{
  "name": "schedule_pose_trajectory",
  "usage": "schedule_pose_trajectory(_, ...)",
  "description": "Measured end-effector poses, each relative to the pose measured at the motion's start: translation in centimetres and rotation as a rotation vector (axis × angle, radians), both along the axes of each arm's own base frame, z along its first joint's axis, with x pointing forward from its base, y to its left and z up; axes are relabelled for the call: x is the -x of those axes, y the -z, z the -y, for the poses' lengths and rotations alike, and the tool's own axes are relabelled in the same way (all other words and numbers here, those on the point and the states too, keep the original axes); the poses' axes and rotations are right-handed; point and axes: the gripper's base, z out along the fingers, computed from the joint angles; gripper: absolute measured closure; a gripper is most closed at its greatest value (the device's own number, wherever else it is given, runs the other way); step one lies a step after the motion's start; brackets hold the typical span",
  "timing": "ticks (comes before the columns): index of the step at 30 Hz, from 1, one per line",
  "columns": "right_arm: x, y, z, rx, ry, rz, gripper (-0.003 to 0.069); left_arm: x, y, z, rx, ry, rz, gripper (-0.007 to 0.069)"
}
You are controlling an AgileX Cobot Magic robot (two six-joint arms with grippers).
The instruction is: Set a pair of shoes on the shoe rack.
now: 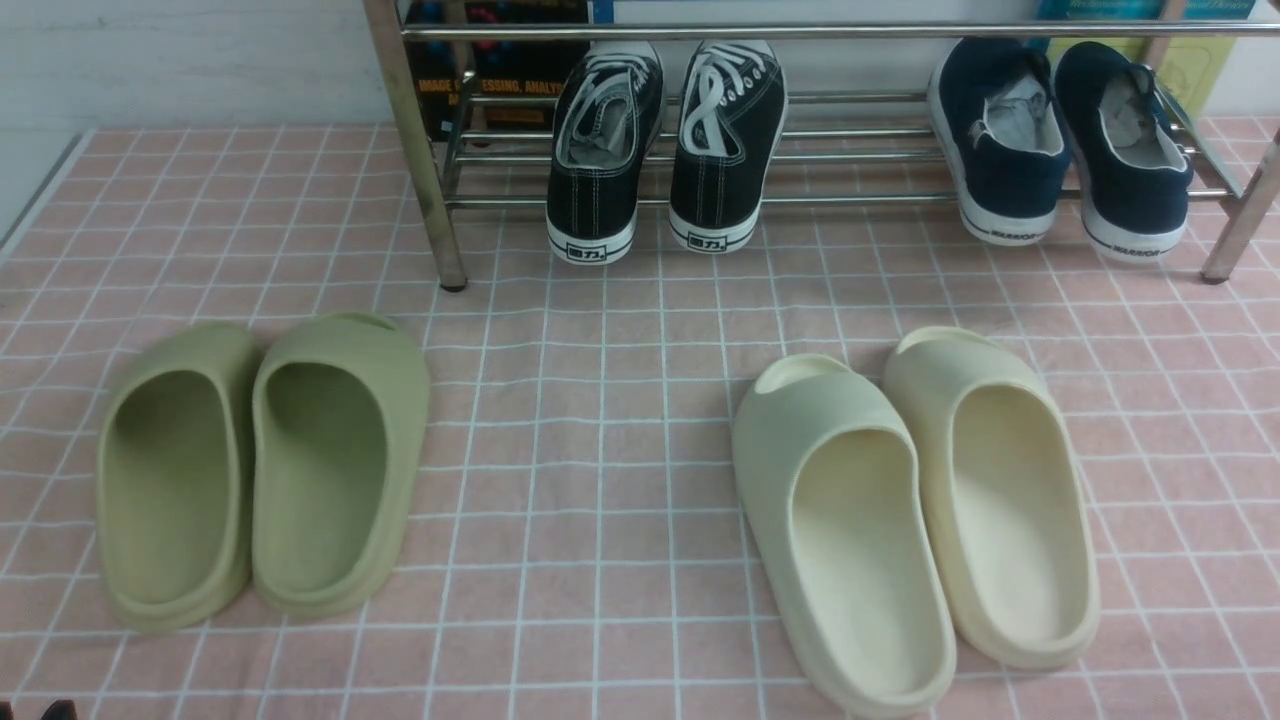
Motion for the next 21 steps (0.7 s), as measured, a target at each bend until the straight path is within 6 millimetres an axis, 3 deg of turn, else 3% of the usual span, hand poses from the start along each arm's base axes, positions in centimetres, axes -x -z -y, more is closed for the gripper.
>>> schedule_pose_trajectory(21, 0.0, 0.0, 0.0, 0.0, 0.0, 0.001, 0.0576, 0.0, 0.0, 0.0, 0.0, 0.0, 0.0, 0.0385)
